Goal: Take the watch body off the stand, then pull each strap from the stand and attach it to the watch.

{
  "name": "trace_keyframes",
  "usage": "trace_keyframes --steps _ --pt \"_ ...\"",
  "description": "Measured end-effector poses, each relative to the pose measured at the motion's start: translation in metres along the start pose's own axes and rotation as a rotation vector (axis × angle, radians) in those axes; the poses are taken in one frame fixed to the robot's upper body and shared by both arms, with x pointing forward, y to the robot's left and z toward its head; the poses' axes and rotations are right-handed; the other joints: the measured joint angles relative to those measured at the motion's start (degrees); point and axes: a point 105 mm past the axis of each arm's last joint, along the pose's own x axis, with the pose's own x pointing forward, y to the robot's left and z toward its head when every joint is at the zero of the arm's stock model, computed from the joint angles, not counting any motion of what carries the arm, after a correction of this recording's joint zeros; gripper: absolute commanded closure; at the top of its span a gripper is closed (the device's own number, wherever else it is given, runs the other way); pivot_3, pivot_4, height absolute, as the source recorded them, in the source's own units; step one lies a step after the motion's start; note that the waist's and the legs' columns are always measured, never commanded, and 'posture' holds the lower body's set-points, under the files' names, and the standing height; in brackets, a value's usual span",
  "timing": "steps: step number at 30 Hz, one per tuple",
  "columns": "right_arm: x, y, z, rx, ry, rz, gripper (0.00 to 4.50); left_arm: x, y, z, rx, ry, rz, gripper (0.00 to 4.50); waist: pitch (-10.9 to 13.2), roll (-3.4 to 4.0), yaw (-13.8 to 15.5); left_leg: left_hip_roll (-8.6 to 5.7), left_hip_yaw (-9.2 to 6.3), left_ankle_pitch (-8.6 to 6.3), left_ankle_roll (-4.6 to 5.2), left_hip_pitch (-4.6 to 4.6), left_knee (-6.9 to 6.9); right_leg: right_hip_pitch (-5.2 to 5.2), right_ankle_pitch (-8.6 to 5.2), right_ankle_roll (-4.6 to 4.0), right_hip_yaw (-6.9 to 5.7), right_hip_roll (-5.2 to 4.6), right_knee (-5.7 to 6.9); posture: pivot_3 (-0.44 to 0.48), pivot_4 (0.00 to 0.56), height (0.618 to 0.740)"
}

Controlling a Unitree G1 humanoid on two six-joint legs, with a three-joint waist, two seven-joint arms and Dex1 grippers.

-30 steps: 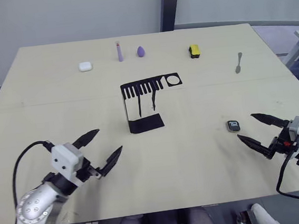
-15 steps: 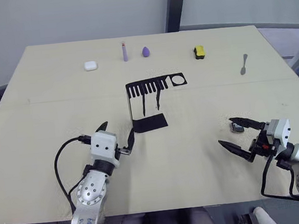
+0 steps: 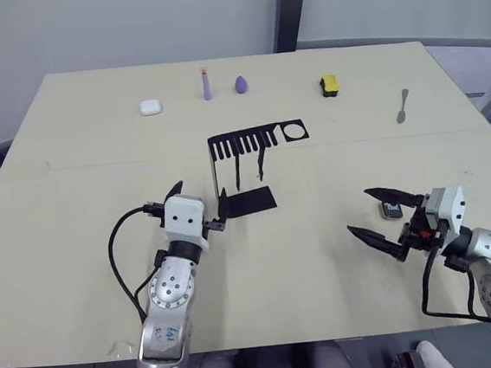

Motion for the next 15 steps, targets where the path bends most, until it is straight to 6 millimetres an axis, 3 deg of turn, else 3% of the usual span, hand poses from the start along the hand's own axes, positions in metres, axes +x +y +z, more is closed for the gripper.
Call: trace_keyframes --steps 15 --pt "0.004 0.0 0.005 -0.002 0.008 -0.017 0.03 0.023 0.003 0.002 -0.008 0.013 0.044 0.0 0.0 0.0 0.04 0.0 0.0 0.01 0.01 -0.03 0.04 -0.01 0.0 0.0 -0.06 0.01 0.03 0.0 0.15 0.74"
